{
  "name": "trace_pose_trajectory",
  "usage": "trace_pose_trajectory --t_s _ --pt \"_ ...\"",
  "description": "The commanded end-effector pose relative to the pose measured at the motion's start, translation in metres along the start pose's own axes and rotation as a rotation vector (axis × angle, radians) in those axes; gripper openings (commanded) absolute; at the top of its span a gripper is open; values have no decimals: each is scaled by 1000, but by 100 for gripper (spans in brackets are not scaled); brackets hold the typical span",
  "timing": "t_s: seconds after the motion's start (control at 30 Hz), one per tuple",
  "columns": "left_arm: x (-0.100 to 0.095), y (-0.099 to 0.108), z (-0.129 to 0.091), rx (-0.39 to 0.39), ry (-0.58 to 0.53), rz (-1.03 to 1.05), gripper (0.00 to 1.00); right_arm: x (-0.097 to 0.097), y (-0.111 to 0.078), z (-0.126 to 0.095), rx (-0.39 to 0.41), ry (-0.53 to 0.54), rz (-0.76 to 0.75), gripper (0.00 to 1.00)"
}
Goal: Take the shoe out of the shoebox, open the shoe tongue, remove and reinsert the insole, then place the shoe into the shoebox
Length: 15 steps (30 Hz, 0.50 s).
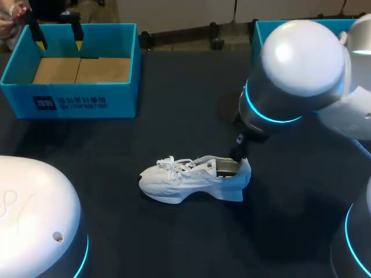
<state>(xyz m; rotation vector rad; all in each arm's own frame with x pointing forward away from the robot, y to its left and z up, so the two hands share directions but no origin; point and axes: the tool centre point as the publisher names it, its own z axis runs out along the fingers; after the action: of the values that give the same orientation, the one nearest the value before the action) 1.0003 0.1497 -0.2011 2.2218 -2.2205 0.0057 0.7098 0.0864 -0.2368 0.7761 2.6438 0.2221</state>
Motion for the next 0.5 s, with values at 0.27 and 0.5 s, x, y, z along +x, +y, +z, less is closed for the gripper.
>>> trace_pose_trajectory --t_s 0.27,0.5 --pt "0 0 -1 -1 -1 0 100 -18 -36 17 -274 185 -102 100" --pt "0 0 -1 -1 -1 0 100 -35 -50 19 -406 193 -143 100"
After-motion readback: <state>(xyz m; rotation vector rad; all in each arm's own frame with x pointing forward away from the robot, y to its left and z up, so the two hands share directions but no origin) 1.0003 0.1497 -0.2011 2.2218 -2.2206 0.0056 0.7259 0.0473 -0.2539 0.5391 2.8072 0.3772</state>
